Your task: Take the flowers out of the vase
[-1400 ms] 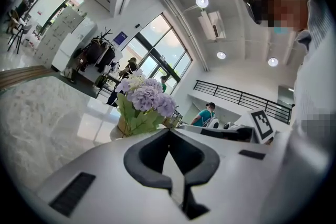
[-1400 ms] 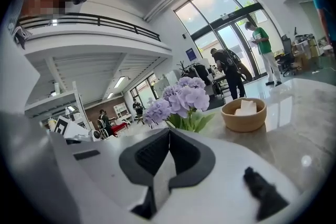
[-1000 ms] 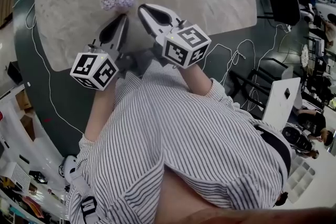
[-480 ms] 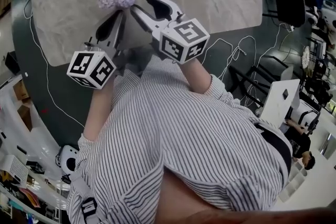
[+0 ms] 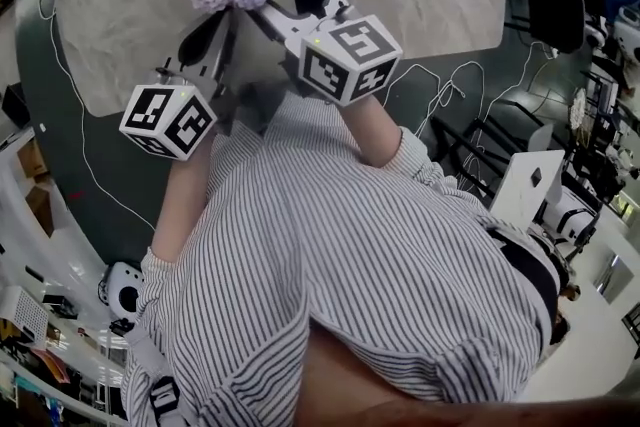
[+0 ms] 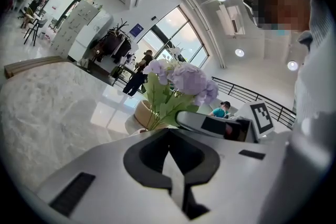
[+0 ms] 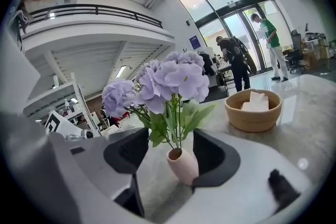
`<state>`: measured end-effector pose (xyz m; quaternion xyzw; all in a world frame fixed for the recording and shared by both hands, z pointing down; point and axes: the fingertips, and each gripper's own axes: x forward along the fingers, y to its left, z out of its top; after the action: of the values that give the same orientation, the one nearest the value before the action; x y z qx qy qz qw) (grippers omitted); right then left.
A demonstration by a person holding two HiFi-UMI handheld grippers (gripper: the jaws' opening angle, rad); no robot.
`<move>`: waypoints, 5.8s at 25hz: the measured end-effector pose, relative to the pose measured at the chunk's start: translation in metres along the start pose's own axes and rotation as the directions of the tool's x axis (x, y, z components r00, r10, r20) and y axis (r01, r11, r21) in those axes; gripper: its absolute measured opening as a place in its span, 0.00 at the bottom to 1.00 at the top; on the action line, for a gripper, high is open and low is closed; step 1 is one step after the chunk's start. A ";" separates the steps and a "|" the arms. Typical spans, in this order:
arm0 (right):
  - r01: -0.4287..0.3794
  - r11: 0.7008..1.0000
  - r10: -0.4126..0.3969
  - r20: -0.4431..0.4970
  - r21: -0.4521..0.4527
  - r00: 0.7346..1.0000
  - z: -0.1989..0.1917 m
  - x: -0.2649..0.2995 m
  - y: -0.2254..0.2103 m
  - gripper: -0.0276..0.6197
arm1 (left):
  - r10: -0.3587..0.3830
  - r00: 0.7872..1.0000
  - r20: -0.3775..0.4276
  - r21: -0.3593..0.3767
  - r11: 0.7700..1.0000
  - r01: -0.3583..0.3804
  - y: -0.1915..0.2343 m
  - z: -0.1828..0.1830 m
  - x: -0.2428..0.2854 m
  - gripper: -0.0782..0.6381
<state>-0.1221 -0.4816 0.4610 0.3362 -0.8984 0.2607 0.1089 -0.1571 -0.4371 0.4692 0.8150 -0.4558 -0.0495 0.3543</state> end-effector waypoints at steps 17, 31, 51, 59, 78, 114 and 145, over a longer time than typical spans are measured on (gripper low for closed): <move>-0.003 0.998 -0.002 0.080 0.060 0.997 0.014 0.014 -0.012 0.43 | -0.006 1.000 -0.016 -0.022 1.000 0.006 0.009 0.005 0.015 0.12; -0.060 0.998 0.058 0.070 0.026 0.996 0.018 0.027 -0.008 0.17 | 0.008 1.000 0.010 -0.020 1.000 -0.007 0.014 0.018 0.027 0.12; -0.058 0.998 0.060 0.117 -0.026 0.991 0.039 0.006 0.000 0.09 | 0.025 0.997 0.070 0.008 1.000 -0.025 0.000 0.029 0.008 0.12; -0.048 0.995 0.062 0.164 -0.088 0.985 0.055 -0.001 0.009 0.09 | 0.023 0.995 0.096 0.013 1.000 -0.024 0.000 0.032 -0.003 0.12; -0.066 0.974 0.133 0.312 -0.218 0.941 0.131 -0.025 0.031 0.09 | -0.005 0.971 0.238 0.109 0.994 -0.022 -0.025 0.086 -0.014 0.12; -0.020 0.951 0.166 0.453 -0.309 0.876 0.193 -0.054 0.035 0.09 | -0.069 0.929 0.363 0.284 0.958 -0.040 -0.038 0.182 -0.028 0.12; -0.036 0.935 0.192 0.419 -0.352 0.887 0.188 -0.057 0.033 0.09 | -0.076 0.941 0.330 0.316 0.948 -0.035 -0.053 0.173 -0.029 0.12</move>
<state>-0.1052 -0.5309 0.2687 0.3095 -0.9486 0.0259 -0.0608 -0.2064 -0.4895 0.3003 0.8454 -0.5031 -0.1184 0.1346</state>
